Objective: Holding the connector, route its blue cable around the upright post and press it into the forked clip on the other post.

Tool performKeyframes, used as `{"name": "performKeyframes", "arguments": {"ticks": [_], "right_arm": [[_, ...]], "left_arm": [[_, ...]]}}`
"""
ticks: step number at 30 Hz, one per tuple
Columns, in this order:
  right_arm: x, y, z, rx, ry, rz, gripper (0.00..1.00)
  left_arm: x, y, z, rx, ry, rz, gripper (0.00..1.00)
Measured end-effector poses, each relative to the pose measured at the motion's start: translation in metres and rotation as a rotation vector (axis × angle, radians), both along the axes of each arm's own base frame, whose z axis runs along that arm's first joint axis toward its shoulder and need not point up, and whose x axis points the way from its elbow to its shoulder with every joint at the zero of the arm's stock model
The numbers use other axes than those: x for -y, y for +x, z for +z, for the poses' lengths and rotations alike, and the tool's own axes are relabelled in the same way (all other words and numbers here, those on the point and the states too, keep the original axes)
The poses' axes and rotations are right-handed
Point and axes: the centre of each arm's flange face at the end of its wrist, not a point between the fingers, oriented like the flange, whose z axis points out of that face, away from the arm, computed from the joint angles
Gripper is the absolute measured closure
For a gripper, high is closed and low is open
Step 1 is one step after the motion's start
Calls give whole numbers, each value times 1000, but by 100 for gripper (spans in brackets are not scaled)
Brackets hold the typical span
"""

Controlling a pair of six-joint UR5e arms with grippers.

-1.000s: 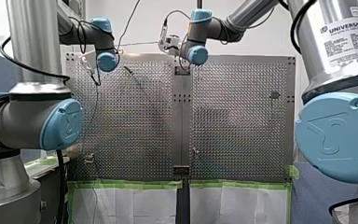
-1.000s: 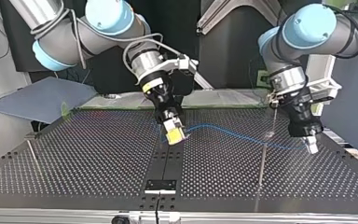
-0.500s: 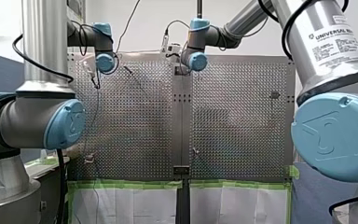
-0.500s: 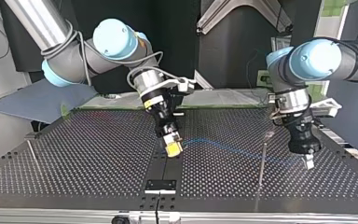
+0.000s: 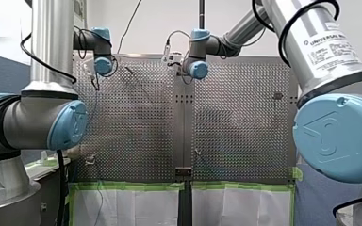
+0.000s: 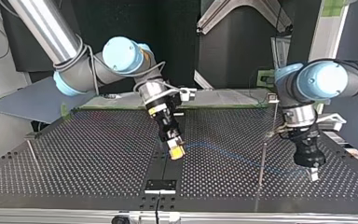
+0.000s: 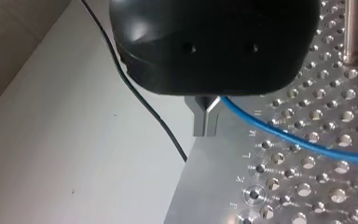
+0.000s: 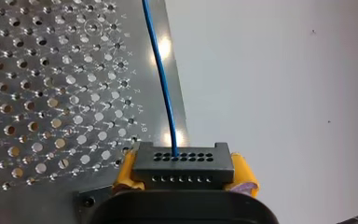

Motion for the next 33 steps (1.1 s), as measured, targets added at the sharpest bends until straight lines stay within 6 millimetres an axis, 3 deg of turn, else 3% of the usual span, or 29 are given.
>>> {"name": "performKeyframes", "arguments": {"ticks": [10,18,33], "right_arm": [[14,-5,-6,-7,5,-11,100],[33,-11,-28,-33,24,-30,100],[59,-30,-47,-58,50,-70,100]], "left_arm": [[2,17,-32,-60,17,-37,100],[6,32,-67,-118,20,-74,100],[11,48,-105,-163,0,-121,100]]}}
